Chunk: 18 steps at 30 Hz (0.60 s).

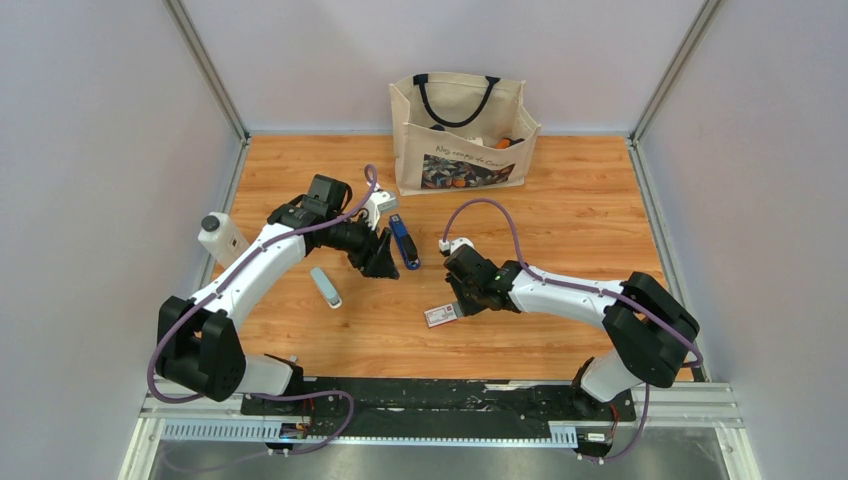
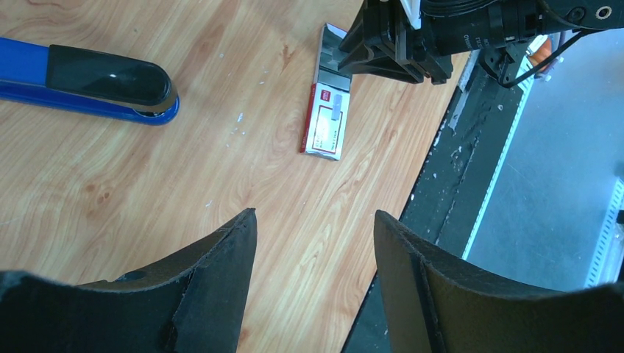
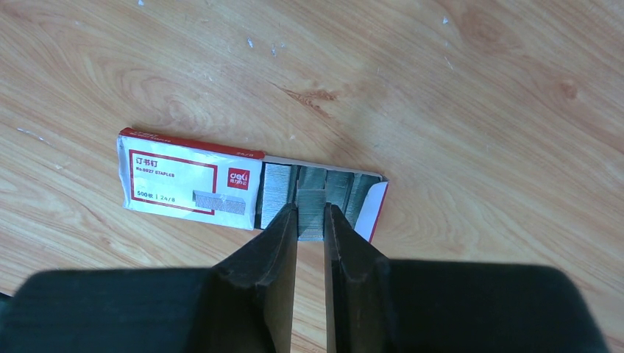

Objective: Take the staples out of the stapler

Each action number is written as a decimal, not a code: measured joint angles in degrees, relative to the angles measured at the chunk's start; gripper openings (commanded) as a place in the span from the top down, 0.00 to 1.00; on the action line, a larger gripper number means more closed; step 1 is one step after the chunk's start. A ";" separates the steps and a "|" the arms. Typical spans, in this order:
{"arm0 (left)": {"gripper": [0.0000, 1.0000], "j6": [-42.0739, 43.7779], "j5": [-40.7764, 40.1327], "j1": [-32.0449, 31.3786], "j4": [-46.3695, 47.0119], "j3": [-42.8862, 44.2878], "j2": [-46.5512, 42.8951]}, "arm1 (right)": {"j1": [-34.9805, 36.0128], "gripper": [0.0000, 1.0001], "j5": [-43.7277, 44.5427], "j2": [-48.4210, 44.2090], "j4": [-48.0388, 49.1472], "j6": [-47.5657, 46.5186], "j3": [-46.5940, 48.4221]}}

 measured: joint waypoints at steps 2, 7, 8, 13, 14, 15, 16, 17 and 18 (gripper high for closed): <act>0.32 0.04 0.00 0.00 -0.02 0.00 0.00 | 0.00 0.80 0.00 0.00 -0.02 0.02 0.00; 0.32 0.22 0.00 -0.04 -0.20 0.00 0.00 | 0.00 0.78 0.00 0.00 0.00 0.02 0.00; 0.32 0.22 -0.02 -0.04 -0.26 0.00 0.00 | 0.00 0.77 0.00 0.00 -0.02 0.02 0.00; 0.32 0.22 -0.02 -0.04 -0.28 0.00 0.00 | 0.00 0.77 -0.02 0.00 -0.02 0.02 0.00; 0.32 0.24 -0.04 -0.04 -0.28 0.00 0.00 | 0.00 0.77 -0.02 0.00 -0.02 0.02 0.00; 0.32 0.24 -0.04 -0.04 -0.28 0.00 0.00 | 0.00 0.76 -0.02 0.00 -0.02 0.02 0.00; 0.32 0.24 -0.04 -0.04 -0.28 0.00 0.00 | 0.00 0.77 -0.04 0.00 -0.02 0.04 0.00; 0.32 0.24 -0.04 -0.04 -0.31 0.00 0.00 | 0.00 0.76 -0.04 0.00 -0.02 0.04 0.00; 0.32 0.24 -0.04 -0.04 -0.28 0.00 0.00 | 0.00 0.77 -0.04 0.00 -0.02 0.04 0.00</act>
